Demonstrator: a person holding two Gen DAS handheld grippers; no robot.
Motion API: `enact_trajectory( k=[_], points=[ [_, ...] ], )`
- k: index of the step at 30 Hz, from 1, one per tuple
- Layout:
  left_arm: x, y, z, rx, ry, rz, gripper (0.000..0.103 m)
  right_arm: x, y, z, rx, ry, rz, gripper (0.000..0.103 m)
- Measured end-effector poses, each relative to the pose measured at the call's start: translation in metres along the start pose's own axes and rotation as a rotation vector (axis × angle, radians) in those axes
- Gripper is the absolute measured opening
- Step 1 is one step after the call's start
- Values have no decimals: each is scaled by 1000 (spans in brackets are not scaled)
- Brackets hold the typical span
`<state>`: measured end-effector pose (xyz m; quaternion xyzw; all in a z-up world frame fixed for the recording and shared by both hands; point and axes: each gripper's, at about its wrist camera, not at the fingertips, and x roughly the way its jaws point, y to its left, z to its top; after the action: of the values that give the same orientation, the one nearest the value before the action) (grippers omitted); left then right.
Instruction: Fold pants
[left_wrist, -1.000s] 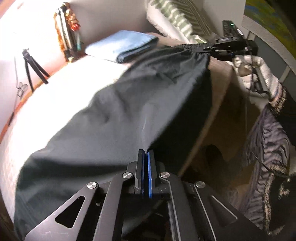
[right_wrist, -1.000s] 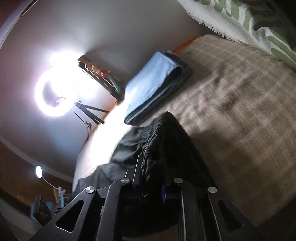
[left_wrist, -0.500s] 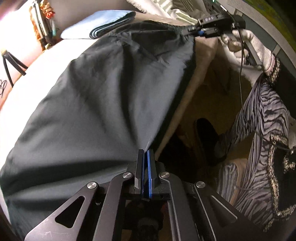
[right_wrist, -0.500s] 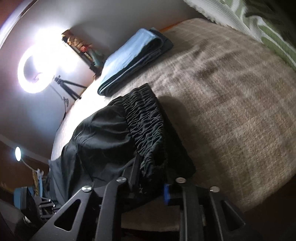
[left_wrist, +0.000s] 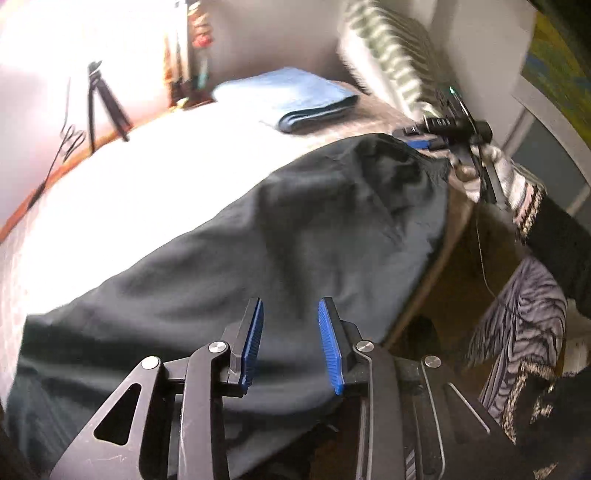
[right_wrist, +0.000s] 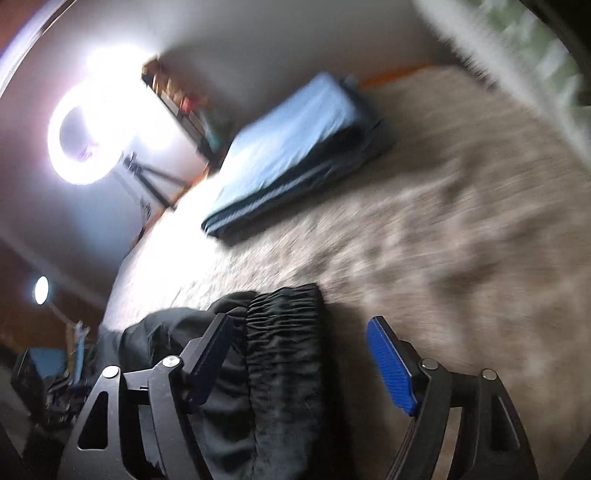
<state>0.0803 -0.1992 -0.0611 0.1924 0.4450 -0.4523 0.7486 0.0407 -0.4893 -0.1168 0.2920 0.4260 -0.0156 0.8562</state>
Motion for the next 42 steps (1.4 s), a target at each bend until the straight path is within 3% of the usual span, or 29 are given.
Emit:
enact_trajectory(
  k=[2,3,7,10,12,13,18,24,28,30,32,36,39,42],
  points=[
    [10,3,-5,-14,29,-3,29,11,10,2,-77,17,-32,83],
    [15,0,-8,-11,41,1,29,13,13,2,-93,27,-23,87],
    [34,-6,-21,-12,82,-7,29,15,16,-3,-119,38,48,86],
    [43,-9,-24,8,103,3,29,16,22,-12,-147,30,18,70],
    [48,-11,-24,17,110,8,29,16,25,-17,-130,46,57,51],
    [48,-11,-24,25,110,13,29,15,28,-20,-124,51,75,48],
    [34,-7,-23,24,79,30,29,-4,51,-27,-147,-23,-53,42],
    [-17,43,-27,-84,-3,124,29,-61,63,-22,-135,-192,-175,40],
    [-44,89,-36,-163,-23,230,31,-40,56,-26,-150,-78,-224,41],
    [-48,108,-37,-187,-23,281,33,-30,54,-27,-171,-18,-277,50],
    [-50,129,-34,-228,-30,284,39,-30,56,-26,-186,4,-332,58],
    [-45,150,-18,-274,-64,285,41,-63,78,-13,-226,-97,-390,66],
    [-36,158,-2,-297,-101,243,41,-83,108,-2,-249,-201,-329,73],
    [-15,156,8,-294,-100,201,41,-70,143,6,-289,-215,-237,74]
  ],
)
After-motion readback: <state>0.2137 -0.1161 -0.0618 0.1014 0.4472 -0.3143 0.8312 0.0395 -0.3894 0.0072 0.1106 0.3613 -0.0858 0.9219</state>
